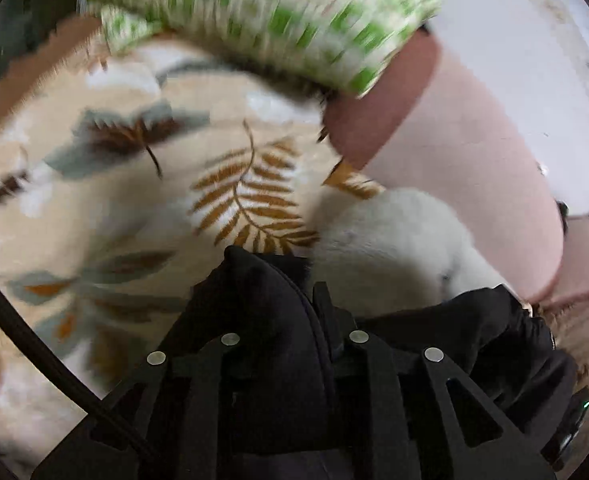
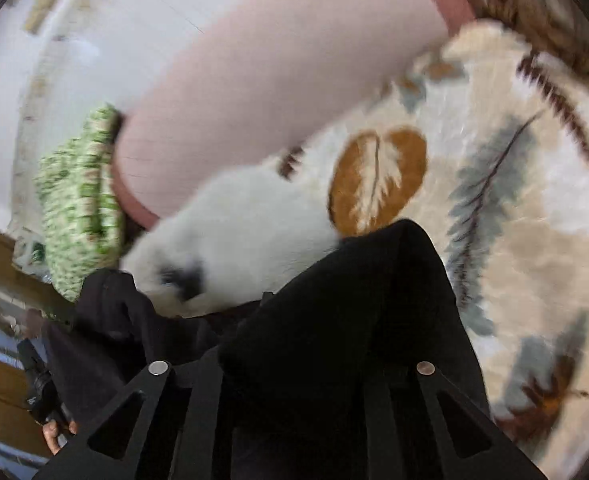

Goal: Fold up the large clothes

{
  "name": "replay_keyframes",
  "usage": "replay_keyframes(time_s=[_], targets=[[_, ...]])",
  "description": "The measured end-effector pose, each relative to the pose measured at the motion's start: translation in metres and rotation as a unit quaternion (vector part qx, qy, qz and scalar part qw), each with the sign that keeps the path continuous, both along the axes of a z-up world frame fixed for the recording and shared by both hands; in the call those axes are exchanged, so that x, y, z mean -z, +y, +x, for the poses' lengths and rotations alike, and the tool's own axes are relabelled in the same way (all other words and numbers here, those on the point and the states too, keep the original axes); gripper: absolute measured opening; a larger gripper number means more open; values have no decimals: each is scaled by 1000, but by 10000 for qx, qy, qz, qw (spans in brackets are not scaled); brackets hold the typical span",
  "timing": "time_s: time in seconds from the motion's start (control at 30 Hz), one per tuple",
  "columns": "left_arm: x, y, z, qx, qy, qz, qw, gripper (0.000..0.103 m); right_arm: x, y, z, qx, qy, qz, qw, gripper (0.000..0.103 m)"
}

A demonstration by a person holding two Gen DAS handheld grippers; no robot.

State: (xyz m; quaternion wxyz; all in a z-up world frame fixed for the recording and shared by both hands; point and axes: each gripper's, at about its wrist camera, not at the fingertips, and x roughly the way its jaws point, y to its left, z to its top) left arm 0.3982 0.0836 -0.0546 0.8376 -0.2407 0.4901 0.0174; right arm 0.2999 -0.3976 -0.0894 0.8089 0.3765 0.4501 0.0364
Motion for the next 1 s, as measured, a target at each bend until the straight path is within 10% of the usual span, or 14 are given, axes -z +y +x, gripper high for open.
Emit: replay_keyframes(time_s=[0.23, 0.3, 0.4, 0.73, 1.0], targets=[[34, 15, 10, -85, -90, -811, 9966, 34, 48, -19, 23, 148, -1, 1091, 9939, 24], [22, 25, 3, -48, -224, -1158, 9930, 46, 37, -22, 18, 130, -102, 1120, 9936, 35], [-9, 39, -17, -109, -604, -1386, 9885, 68, 6, -26, 3, 112, -571, 1027, 9930, 79], [-96, -1, -98, 487, -1764, 222, 9829, 75, -118, 19, -80, 229, -1835, -1650, 9688, 86], [-40, -102, -60, 1252, -1492, 2190, 9561, 77, -69, 141, -46, -1550, -1537, -2181, 9512, 50]])
